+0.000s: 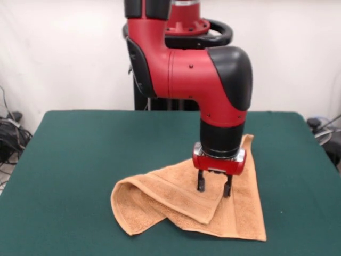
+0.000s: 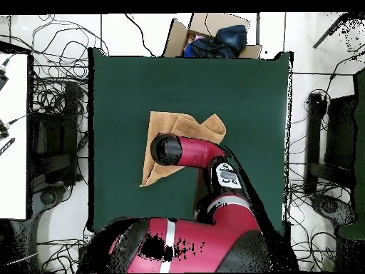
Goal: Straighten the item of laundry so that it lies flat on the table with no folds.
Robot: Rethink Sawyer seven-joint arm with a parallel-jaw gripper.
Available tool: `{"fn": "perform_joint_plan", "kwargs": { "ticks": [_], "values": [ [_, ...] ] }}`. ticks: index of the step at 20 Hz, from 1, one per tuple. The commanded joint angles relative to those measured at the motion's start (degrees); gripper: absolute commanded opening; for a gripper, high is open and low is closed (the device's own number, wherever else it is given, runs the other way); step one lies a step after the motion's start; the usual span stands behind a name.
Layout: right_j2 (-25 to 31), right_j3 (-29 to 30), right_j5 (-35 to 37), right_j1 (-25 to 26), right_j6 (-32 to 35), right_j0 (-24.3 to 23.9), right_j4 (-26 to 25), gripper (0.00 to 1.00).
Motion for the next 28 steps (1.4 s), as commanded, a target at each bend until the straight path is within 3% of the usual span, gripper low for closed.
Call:
{"fn": "perform_joint_plan", "kwargs": {
  "ticks": [1, 19, 28],
  "values": [
    [-2.38, -4.41, 5.38, 3.86, 4.40, 2.82, -1.70, 1.00],
    [-10.73, -5.67, 8.83, 4.24, 5.32, 8.23, -2.53, 1.00],
    [-11.67, -5.31, 10.15, 3.92, 3.69, 8.77, -2.63, 1.00]
  ]
}}
